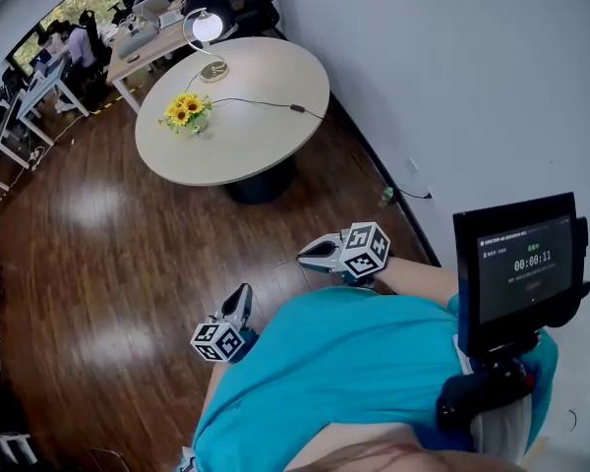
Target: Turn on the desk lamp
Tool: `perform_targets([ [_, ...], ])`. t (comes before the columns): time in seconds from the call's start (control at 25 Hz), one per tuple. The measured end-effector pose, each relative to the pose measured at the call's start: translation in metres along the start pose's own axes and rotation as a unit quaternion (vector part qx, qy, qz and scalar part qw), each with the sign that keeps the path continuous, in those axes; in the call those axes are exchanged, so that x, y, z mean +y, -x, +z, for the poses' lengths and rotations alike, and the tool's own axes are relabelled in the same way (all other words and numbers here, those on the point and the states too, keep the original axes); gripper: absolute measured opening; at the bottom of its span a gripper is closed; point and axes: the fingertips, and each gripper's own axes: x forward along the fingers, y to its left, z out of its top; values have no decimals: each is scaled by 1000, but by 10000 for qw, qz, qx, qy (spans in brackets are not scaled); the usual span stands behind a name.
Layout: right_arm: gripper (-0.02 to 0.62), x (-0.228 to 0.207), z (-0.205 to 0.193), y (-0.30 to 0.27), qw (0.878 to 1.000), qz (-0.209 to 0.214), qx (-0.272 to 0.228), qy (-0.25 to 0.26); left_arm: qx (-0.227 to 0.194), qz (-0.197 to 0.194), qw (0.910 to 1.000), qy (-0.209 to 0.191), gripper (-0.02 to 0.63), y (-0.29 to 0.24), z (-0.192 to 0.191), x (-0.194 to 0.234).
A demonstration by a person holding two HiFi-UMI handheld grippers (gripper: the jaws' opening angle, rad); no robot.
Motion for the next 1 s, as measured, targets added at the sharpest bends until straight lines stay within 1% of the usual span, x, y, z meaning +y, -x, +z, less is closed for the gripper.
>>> perform_targets([
  [0.08, 2, -8, 2, 8, 10000, -2, -32, -21, -8, -52, 10000, -45, 23, -15, -1, -7],
  [0.16, 2, -2, -5, 24, 10000, -14, -79, 7, 4, -137, 9996, -246, 23, -20, -8, -28],
  [0.24, 2, 33, -12, 43, 9998, -27, -181, 110, -31, -191, 9989, -424, 23, -1, -12, -60],
  [0.32, 2, 66, -16, 67, 9992, -3, -343, 212, -70, -140, 9988, -465, 23, 14, -16, -95],
  [0.36, 2, 76, -18, 82, 9987, 19, -422, 271, -64, -126, 9986, -507, 23, 12, -20, -113],
  [0.44, 2, 79, -22, 114, 9977, 38, -546, 407, 59, -189, 9977, -646, 23, -8, -34, -143],
  [0.52, 2, 70, -29, 145, 9969, 9, -642, 454, 297, -259, 9963, -763, 23, -35, -49, -163],
  [0.6, 2, 58, -40, 169, 9968, -19, -716, 363, 410, -250, 9950, -874, 23, -54, -53, -176],
  [0.68, 2, 49, -48, 187, 9965, -62, -798, 237, 352, -226, 9944, -967, 23, -63, -46, -188],
  [0.8, 2, 50, -40, 203, 9952, -160, -942, 215, 217, -277, 9942, -1017, 23, -68, -35, -201],
  [0.88, 2, 59, -31, 198, 9944, -197, -988, 310, 218, -351, 9938, -1037, 23, -64, -36, -200],
  [1.0, 2, 73, -24, 173, 9943, -197, -951, 440, 211, -453, 9938, -998, 23, -51, -40, -182],
])
